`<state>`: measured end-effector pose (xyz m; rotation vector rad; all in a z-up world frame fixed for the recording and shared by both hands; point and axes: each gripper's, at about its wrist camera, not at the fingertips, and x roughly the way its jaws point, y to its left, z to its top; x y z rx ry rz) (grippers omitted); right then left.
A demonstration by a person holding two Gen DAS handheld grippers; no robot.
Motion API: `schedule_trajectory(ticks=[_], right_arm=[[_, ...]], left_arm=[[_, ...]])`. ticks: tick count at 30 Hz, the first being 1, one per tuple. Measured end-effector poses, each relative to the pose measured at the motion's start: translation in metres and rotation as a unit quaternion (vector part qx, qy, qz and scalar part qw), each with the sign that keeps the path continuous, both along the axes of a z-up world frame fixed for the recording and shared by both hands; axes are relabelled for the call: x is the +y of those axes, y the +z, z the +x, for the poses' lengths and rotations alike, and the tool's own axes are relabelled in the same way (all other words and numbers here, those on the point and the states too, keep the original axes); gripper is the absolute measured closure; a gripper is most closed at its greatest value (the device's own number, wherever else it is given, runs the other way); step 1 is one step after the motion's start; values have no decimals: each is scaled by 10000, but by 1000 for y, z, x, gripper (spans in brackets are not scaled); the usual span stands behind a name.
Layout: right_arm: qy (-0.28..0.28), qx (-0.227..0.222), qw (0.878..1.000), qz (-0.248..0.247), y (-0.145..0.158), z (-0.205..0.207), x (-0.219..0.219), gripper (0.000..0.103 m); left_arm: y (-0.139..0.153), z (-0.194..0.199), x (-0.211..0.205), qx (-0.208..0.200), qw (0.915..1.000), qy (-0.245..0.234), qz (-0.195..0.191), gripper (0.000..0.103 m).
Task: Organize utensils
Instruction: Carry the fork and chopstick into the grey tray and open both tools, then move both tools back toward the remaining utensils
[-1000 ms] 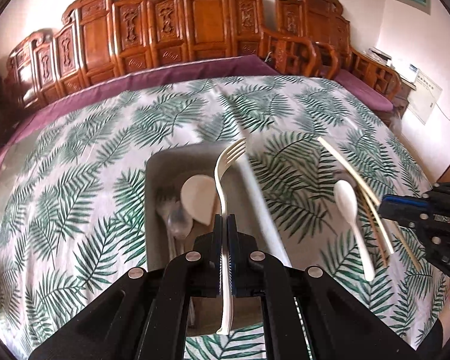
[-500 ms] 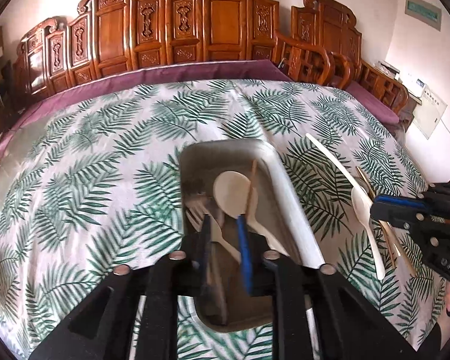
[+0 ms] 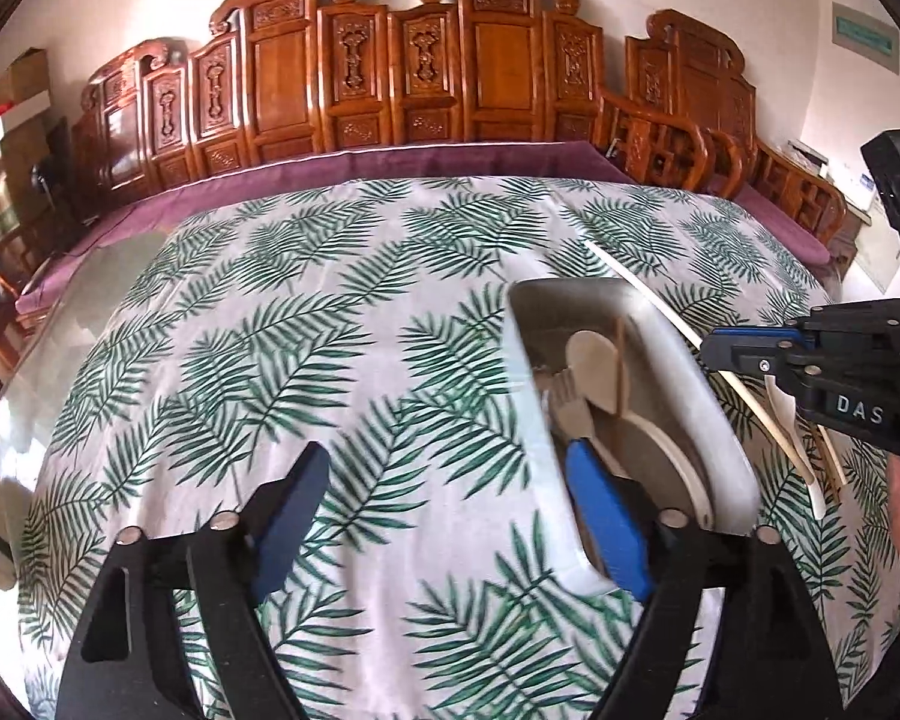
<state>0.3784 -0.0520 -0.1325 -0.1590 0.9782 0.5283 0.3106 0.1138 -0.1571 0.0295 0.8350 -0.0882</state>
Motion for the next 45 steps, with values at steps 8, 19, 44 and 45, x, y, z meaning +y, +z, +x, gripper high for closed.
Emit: schedule_trajectory(ticks=[8,19,44,45], right_arm=[[5,114,9999,12,-9,7,27,97],[-42,213,9997,121,-10,8,36,96],[-891,-38,9960,55,7,-21,-143,73],[-952,-13,9955,35,5,-22,-154,73]], left_arm=[[-10,-9,21,25,9999,116,-19,17],[-13,-15,31,77,9997,197,-79,17],[14,-22,-53,-200,9983,-509,-211,17],[16,-23,-60,-220,9979,-565,-225,17]])
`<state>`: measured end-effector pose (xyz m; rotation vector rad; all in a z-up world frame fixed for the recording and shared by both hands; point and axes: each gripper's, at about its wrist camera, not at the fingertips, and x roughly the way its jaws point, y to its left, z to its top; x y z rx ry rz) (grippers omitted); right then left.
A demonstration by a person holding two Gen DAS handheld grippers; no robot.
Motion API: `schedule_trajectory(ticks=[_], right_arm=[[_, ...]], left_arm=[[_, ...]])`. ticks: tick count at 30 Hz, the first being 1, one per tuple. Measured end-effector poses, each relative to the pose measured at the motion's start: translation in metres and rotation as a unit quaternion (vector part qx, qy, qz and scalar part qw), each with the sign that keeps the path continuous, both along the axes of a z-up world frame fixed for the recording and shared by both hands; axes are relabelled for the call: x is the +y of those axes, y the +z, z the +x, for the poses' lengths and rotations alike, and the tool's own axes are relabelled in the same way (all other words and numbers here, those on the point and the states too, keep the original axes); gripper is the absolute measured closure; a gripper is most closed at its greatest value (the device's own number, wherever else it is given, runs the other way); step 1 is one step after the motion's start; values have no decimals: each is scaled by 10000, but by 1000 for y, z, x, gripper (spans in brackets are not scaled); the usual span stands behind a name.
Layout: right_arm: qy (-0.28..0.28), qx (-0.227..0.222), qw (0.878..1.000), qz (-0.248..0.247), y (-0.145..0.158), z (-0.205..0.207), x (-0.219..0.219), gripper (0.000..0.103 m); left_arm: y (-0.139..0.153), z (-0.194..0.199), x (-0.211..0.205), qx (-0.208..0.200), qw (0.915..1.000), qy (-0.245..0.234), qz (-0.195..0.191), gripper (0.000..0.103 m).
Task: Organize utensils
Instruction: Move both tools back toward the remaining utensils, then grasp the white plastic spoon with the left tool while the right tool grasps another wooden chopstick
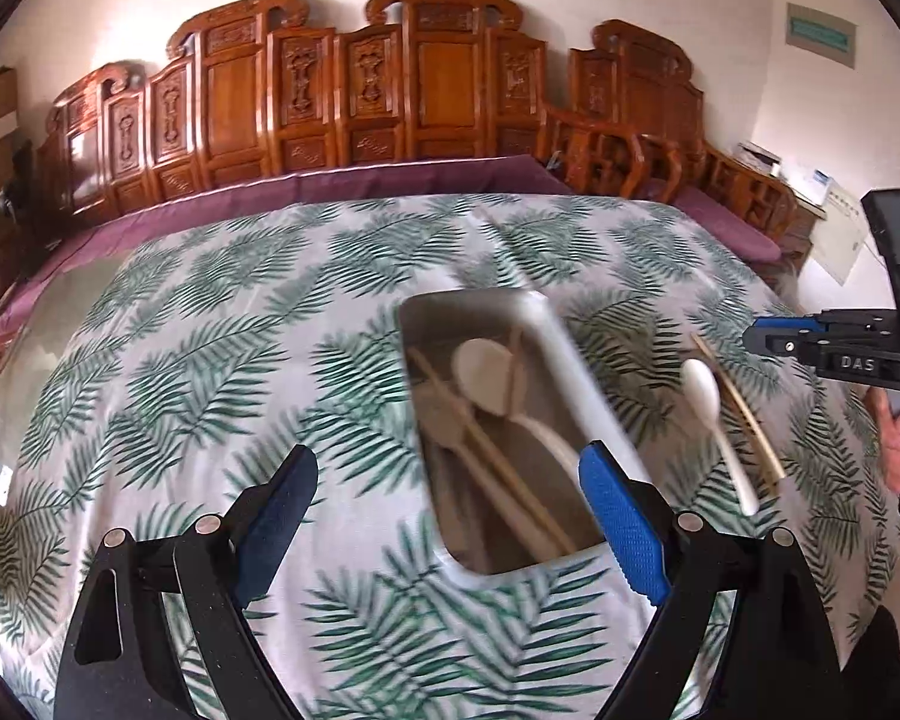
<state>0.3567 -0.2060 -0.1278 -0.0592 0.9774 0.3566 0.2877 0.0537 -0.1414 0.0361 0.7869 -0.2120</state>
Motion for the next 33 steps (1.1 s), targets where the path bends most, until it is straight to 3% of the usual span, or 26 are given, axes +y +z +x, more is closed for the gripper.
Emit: schedule_trajectory(ticks=[8,17,20,28,30,33], right_arm=[[-274,264,9993,-49,-31,-9,-51,73],[-369,650,9968,-288,-79,-10,-72,73],[-401,708,9964,-244,-86,-8,-76,80],[-204,698,9964,-424,-94,-6,-73,82],[-198,651,9960,-585,-95,-6,-72,94],[-172,620,9954,-705,-96,-7,-76,96]], left_arm=[[6,-6,-46,-183,9996,-198,42,17],[-3,-9,-95,-34,9985,-530,98,17],[-7,-9,-109,-6,9981,-598,156,17],[-21,-7,-141,163,9966,-768,250,17],[-26,-5,-147,221,9963,-794,262,17],[-32,-1,-158,313,9956,-847,255,17]])
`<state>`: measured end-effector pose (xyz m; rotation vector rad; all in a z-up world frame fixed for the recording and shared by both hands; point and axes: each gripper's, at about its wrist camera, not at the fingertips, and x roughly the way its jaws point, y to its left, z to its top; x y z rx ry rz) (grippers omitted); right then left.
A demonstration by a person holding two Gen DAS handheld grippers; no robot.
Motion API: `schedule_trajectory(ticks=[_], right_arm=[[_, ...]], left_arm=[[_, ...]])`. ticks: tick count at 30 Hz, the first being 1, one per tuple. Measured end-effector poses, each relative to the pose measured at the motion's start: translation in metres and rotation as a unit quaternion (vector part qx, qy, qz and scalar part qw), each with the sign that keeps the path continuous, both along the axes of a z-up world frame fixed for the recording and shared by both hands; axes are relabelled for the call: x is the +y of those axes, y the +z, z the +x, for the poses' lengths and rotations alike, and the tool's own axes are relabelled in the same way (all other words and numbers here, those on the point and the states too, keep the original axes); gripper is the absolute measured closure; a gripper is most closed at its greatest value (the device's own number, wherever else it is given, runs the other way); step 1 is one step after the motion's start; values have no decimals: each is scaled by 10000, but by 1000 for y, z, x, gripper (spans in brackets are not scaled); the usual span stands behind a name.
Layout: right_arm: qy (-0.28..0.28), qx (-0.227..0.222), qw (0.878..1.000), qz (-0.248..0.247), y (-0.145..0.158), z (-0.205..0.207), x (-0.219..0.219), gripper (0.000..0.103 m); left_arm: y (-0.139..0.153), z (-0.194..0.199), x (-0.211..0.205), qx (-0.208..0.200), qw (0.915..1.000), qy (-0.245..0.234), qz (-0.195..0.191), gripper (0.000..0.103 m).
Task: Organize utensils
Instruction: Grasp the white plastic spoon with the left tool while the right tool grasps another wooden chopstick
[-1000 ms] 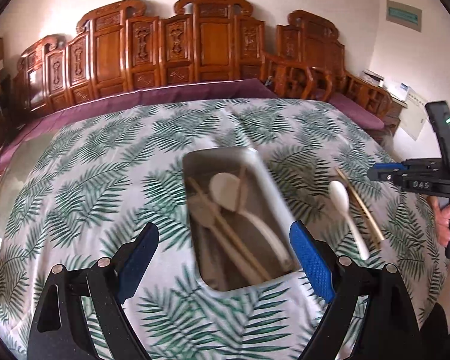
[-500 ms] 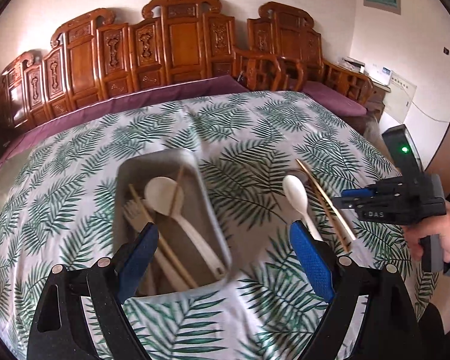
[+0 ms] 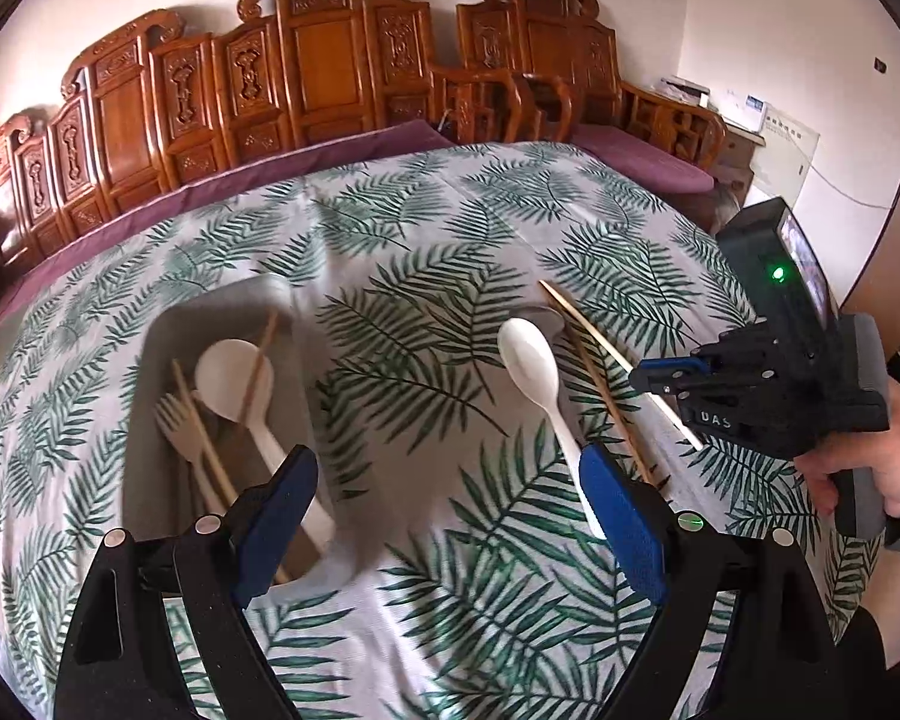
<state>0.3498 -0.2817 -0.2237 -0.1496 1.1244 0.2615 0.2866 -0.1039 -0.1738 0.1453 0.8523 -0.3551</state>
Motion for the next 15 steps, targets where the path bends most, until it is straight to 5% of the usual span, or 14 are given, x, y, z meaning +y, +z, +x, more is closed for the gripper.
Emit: schedule_trajectory(ticks=[11,15], right_arm=[[-112,-54,9996,257,-1,-4,-23,97],[-94,-136,9995,258,-1,-6,-23,97]], left_arm=[[-40,28,-33,556,9985,-22,20,18],[-50,39,-44,741,9972,-45,5,29]])
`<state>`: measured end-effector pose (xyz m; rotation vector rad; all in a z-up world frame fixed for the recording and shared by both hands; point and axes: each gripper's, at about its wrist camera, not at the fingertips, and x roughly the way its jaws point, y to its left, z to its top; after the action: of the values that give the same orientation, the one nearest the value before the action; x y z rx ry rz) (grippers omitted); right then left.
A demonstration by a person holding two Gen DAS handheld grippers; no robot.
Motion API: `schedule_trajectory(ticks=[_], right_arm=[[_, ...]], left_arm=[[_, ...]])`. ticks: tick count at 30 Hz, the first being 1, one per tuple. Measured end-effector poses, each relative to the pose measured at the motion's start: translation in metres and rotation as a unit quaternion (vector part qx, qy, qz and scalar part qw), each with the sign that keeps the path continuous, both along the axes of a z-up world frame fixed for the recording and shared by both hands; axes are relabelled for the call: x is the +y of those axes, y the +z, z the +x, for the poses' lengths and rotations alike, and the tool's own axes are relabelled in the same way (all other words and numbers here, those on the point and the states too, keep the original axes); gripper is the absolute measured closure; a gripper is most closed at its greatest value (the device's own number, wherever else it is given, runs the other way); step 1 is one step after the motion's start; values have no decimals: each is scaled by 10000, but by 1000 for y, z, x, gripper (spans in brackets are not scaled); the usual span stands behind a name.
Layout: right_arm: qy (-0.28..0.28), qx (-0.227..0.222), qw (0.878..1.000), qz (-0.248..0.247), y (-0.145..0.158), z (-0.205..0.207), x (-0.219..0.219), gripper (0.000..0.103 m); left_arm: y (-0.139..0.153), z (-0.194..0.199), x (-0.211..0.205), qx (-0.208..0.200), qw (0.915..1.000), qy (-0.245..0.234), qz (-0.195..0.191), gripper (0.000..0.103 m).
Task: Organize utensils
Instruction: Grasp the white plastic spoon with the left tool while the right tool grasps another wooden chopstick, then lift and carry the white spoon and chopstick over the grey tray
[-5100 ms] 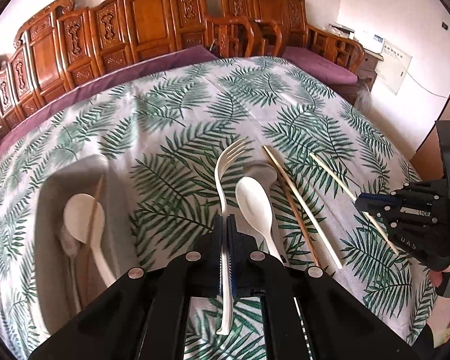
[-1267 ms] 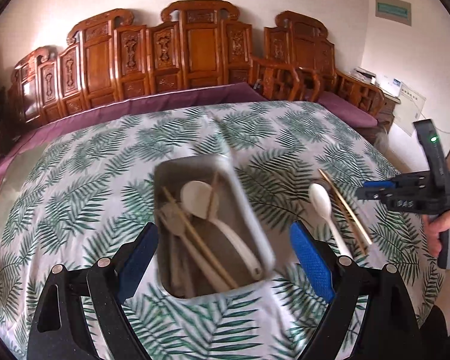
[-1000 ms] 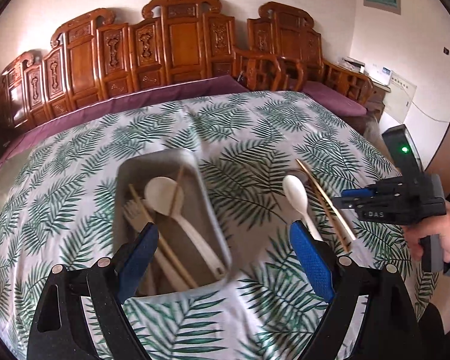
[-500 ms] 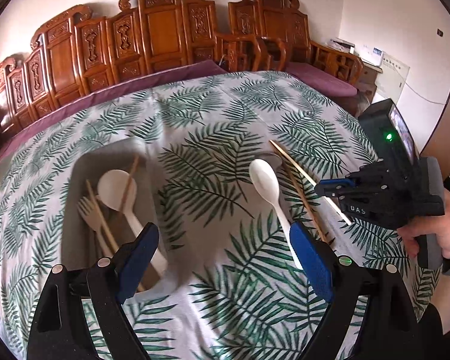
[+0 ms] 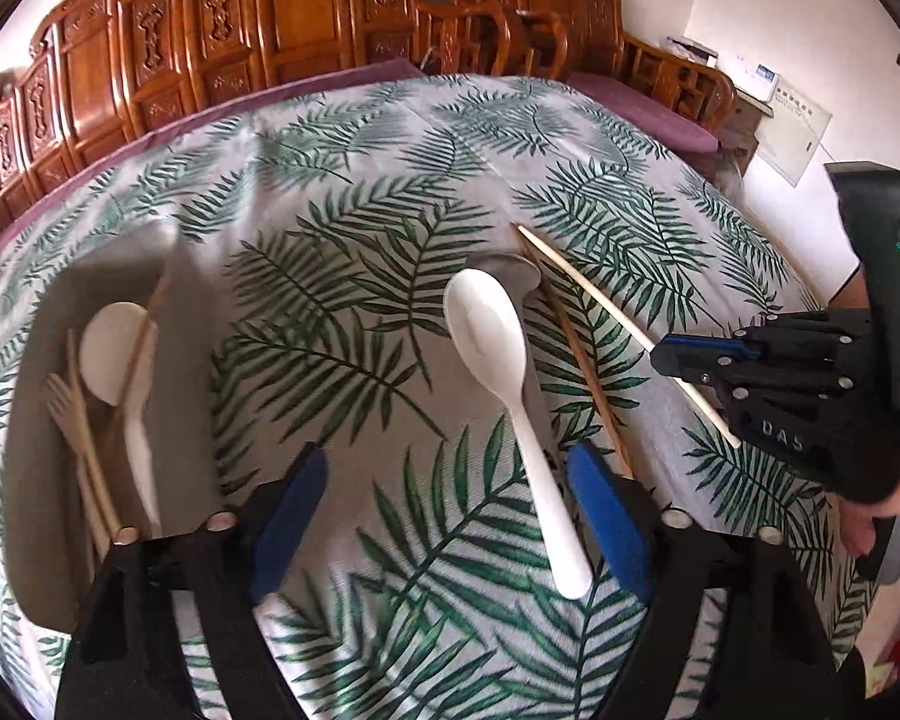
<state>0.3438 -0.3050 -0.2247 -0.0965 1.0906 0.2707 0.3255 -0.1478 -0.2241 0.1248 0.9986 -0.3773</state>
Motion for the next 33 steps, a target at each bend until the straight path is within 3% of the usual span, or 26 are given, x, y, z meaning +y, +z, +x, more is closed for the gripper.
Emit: schedule_trajectory(ticks=[6,23,25,27,33], right_arm=[[24,-85,10000,44,-1,-2,-1,97],[11,-103,9999,71,0,-1,-2,97],[3,-90,10000,39,0,0,-1,97],[15,-82,10000,-35,0,1,2,97],[-7,-69,9999,-124,-1,5,5,97]], left_arm=[[-12,7,-16,200,9997,-124,48,51],[-20,17,-24,92,9990,-132,424,67],[-20,18,-26,74,9989,-196,426,72],[-19,18,-28,86,9987,-271,432,96],[-13,12,-25,121,9986,-313,419,97]])
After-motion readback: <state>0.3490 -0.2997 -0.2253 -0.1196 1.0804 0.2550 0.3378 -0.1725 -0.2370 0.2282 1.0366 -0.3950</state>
